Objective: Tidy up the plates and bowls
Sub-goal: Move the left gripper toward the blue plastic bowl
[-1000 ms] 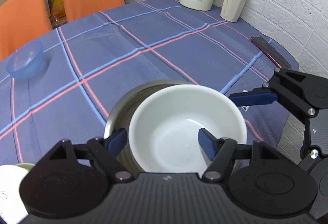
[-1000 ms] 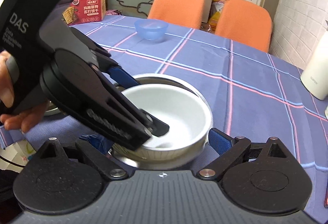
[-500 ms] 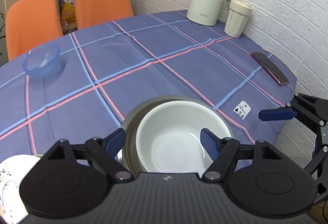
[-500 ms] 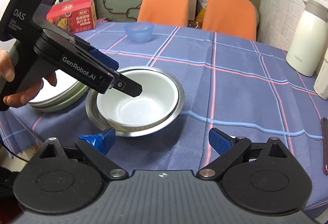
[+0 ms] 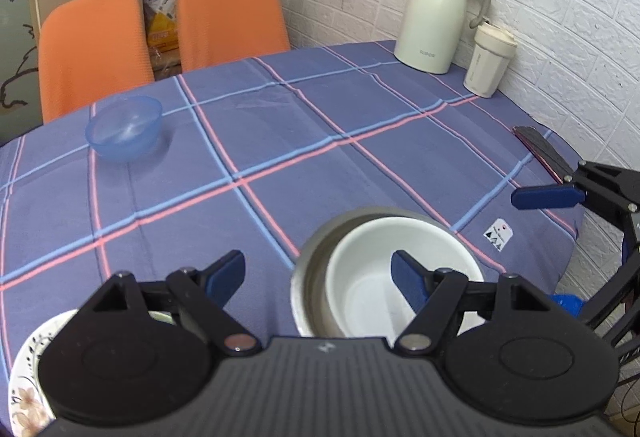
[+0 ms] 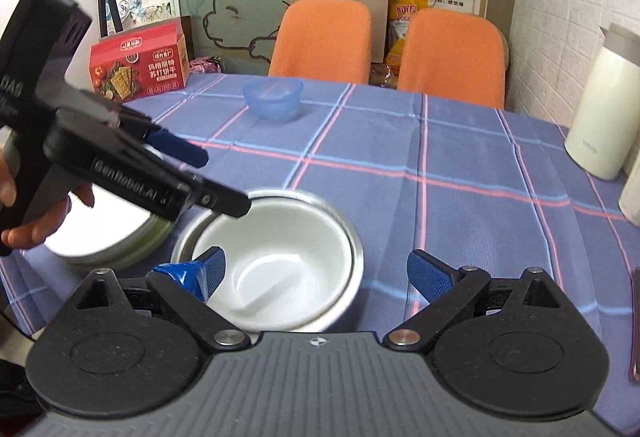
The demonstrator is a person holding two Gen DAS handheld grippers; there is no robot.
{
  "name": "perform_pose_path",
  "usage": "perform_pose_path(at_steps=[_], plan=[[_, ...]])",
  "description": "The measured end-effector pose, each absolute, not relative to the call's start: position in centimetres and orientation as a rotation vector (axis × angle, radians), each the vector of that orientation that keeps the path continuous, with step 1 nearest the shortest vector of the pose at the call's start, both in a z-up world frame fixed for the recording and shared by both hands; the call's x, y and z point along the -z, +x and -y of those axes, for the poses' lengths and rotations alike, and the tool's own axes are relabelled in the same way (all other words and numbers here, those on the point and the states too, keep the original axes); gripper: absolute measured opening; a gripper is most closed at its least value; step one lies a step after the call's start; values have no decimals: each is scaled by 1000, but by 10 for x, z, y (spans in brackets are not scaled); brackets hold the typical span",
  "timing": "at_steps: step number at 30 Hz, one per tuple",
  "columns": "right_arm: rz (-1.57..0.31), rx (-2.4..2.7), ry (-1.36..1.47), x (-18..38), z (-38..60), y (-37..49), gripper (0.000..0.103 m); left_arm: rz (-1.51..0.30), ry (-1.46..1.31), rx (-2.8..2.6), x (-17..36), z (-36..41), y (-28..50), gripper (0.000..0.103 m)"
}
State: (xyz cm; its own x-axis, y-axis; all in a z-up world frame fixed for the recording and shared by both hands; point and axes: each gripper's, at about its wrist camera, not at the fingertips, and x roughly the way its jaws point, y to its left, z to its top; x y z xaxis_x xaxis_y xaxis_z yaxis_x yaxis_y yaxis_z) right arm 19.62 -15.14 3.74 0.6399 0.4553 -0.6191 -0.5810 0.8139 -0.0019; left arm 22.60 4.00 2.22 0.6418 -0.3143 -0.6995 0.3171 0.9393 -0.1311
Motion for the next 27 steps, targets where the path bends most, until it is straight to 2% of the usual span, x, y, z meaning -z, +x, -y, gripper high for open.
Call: perform_pose_path(at_steps=[8, 18, 23, 27], plan=[[-655, -654, -255, -55, 113, 239, 85, -794, -22, 299, -23, -83, 240, 74], [-583, -726, -523, -92, 22, 305, 85, -782, -104, 87, -30, -182, 298, 74], [-596, -771, -540, -78, -16, 343, 85, -785, -199, 21, -27, -222, 344, 74], [-687, -794, -489, -51, -31, 373, 85, -800, -279, 11, -14, -237, 384, 74]])
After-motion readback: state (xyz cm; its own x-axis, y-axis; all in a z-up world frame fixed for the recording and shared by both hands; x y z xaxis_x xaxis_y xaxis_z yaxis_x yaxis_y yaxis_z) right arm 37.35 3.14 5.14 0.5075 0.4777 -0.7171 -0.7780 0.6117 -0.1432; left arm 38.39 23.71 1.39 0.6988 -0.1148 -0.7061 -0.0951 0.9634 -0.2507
